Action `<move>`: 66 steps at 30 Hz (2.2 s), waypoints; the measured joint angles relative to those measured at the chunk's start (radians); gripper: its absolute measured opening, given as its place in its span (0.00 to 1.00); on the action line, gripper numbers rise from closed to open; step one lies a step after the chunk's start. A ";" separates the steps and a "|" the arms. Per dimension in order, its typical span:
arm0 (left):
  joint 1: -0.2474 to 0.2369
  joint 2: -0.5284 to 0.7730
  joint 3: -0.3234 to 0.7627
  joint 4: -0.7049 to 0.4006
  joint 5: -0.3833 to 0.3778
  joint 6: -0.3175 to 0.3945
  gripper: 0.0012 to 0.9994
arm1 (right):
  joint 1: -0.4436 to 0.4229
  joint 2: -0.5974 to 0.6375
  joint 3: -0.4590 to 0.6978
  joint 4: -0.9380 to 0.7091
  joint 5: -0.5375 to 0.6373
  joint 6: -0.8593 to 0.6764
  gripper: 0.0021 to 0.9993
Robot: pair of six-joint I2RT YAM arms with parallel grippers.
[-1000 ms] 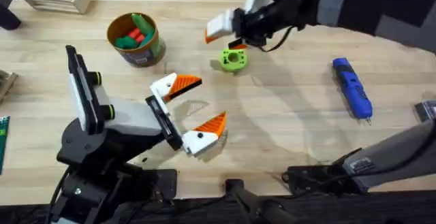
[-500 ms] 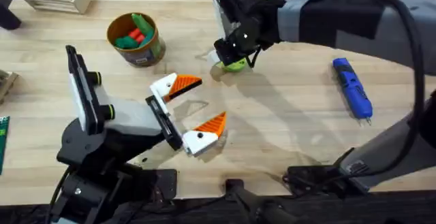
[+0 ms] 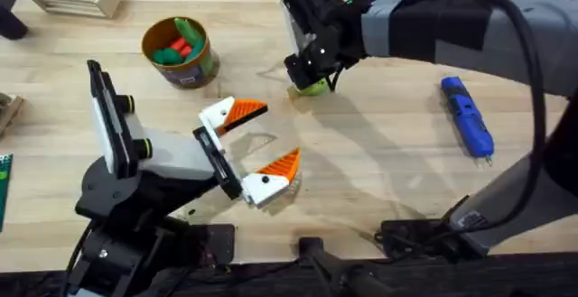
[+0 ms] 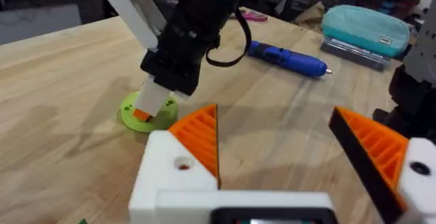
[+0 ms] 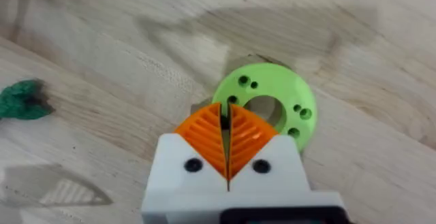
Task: Pick up the gripper from the table and insert it into the empty holder that is missing its gripper. Then pick up a screw, insert it into the mounting hole, and use the screwdriver to tighten it. Finally, clean up the table by picking up the vegetable and placing it into the bucket.
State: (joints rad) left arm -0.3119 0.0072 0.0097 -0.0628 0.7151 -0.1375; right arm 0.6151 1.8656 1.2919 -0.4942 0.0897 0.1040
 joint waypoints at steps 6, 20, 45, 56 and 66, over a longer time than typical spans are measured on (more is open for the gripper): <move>0.000 0.000 0.000 0.000 0.000 0.000 0.99 | 0.000 0.000 0.000 0.000 0.000 0.000 0.01; 0.000 0.000 0.000 0.000 0.000 0.000 0.99 | 0.000 -0.045 0.113 -0.136 0.000 0.000 0.00; 0.000 0.000 0.000 0.000 0.000 0.000 0.99 | 0.209 -0.047 0.705 -0.725 -0.165 -0.161 0.00; 0.000 0.000 0.000 0.000 0.000 0.000 0.99 | 0.322 -0.047 0.716 -0.732 -0.271 -0.161 0.00; 0.000 0.000 0.000 0.000 0.000 0.000 0.99 | 0.351 -0.019 0.717 -0.722 -0.260 -0.173 0.00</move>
State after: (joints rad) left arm -0.3119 0.0071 0.0097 -0.0628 0.7151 -0.1378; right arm 0.9659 1.8469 2.0087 -1.2162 -0.1706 -0.0686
